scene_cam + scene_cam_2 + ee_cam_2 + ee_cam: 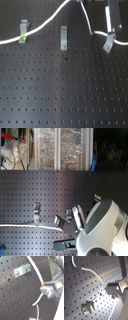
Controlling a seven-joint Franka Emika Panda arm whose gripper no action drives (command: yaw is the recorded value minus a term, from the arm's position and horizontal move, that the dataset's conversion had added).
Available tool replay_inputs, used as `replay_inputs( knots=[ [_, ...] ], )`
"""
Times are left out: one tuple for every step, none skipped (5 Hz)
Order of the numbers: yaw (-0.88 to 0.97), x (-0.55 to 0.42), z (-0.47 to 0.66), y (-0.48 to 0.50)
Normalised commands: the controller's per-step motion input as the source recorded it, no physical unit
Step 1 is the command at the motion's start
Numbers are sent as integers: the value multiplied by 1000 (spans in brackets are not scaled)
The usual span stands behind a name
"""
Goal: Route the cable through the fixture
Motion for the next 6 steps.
replay_inputs(
  knots=[
    [0,-10,0,-20],
    [94,-269,453,-37],
    [180,-354,701,-56],
    [651,-169,415,43],
    [371,-7,43,104],
    [120,-158,138,-25]
  ],
)
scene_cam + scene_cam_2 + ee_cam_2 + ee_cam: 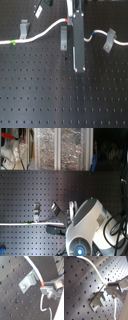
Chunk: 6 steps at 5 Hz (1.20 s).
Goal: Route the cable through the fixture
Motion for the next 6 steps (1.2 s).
replay_inputs(
  knots=[
    [646,-306,66,-37],
    [51,-119,57,-18],
    [160,-559,253,-359],
    [0,-472,363,-257],
    [0,0,13,0],
    [223,258,-63,331]
  ],
)
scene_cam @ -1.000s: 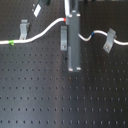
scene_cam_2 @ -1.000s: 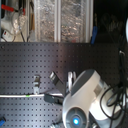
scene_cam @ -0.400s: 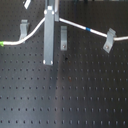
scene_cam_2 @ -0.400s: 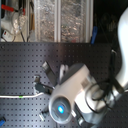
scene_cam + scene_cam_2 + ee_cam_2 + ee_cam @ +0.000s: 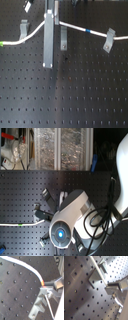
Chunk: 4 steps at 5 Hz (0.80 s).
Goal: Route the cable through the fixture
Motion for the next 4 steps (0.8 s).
replay_inputs(
  knots=[
    [343,265,-200,106],
    [0,-3,47,-17],
    [-200,-262,200,-100],
    [11,-76,122,142]
  ],
)
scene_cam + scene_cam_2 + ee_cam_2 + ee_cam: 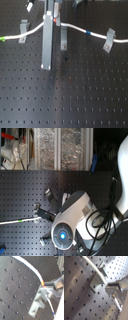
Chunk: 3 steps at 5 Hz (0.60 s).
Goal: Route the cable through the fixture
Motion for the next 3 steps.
replay_inputs(
  knots=[
    [377,38,40,276],
    [249,49,4,220],
    [0,-4,15,1]
  ],
)
